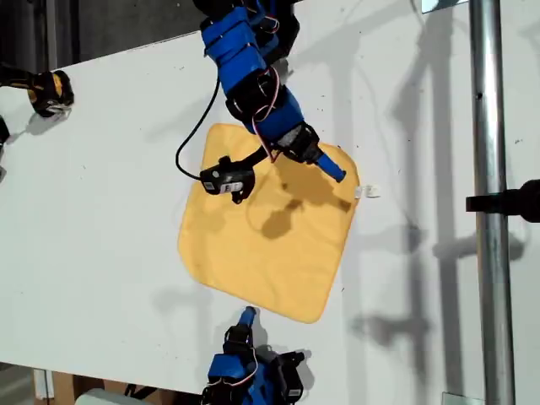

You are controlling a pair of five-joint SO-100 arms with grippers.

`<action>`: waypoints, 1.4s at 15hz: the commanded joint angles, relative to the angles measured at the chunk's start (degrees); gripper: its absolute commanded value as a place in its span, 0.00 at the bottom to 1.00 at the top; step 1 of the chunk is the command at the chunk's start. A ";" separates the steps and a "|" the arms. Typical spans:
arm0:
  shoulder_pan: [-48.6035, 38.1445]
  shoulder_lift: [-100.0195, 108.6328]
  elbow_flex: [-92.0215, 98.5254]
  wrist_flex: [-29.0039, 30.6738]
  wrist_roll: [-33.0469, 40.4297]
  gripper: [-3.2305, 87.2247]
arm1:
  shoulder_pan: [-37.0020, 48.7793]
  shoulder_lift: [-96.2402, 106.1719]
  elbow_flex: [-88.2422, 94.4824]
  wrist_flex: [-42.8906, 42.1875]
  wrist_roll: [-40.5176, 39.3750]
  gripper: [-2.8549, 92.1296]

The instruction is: Grasp corners of a towel and fold twice.

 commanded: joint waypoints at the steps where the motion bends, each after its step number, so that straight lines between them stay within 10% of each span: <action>1: -0.09 0.26 0.00 -1.32 0.09 0.02 | -1.05 2.37 2.11 -0.09 2.29 0.45; 9: 0.00 0.26 0.00 -1.32 0.09 0.02 | -3.34 -15.03 3.08 1.49 17.58 0.44; 21: -0.26 0.26 0.00 -1.32 0.26 0.02 | -2.90 -32.34 -2.55 -4.13 19.07 0.40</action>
